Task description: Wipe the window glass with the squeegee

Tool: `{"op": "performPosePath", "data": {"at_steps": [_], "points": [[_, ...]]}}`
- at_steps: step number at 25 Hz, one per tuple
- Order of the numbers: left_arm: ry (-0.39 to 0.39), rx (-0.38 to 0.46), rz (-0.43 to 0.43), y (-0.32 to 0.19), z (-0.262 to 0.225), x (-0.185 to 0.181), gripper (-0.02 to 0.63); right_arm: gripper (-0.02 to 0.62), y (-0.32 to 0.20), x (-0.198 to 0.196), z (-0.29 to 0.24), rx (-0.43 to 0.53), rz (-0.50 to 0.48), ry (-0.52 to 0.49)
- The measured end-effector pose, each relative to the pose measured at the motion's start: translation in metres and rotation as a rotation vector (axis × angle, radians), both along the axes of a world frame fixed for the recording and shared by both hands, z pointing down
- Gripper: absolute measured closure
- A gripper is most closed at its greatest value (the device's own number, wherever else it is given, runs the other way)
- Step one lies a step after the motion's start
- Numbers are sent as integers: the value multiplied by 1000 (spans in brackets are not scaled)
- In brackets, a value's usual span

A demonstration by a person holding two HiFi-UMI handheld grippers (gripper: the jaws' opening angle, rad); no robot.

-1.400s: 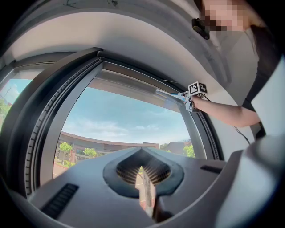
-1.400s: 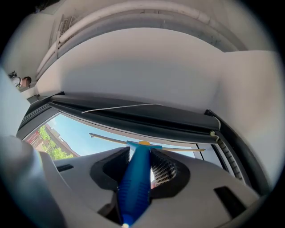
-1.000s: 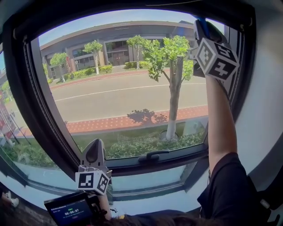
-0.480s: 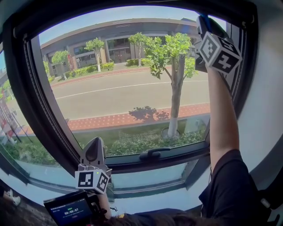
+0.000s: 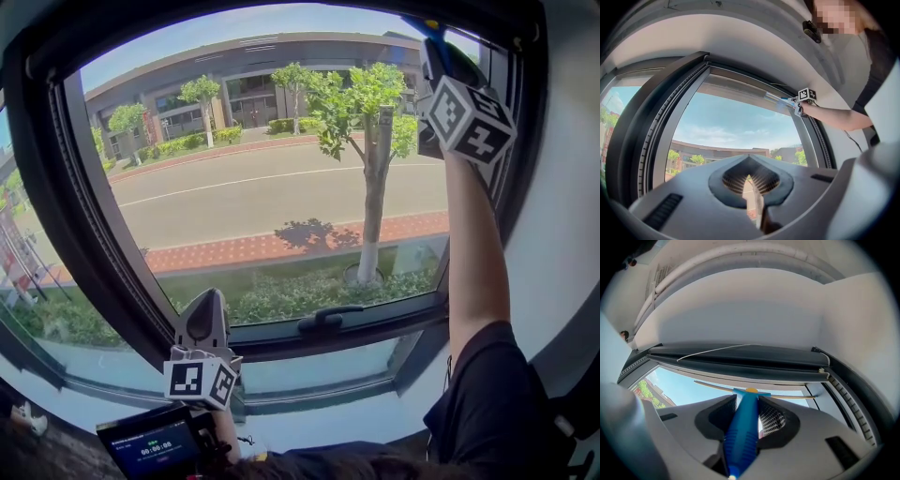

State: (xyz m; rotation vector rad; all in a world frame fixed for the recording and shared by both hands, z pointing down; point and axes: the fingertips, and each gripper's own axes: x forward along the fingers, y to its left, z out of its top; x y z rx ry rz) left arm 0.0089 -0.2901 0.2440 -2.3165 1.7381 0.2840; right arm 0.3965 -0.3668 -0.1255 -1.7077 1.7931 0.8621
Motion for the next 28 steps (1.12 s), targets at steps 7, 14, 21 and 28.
{"op": "performPosePath", "data": {"at_steps": [7, 14, 21, 28], "points": [[-4, -2, -1, 1, 3, -1, 604, 454, -3, -1, 15, -16, -5, 5], [-1, -3, -3, 1, 6, -5, 604, 454, -7, -1, 31, -33, -5, 12], [7, -6, 24, 1, 8, 1, 604, 454, -6, -2, 49, -52, -2, 28], [10, -16, 44, 3, 10, 7, 604, 454, -2, -4, 67, -74, -6, 25]]}}
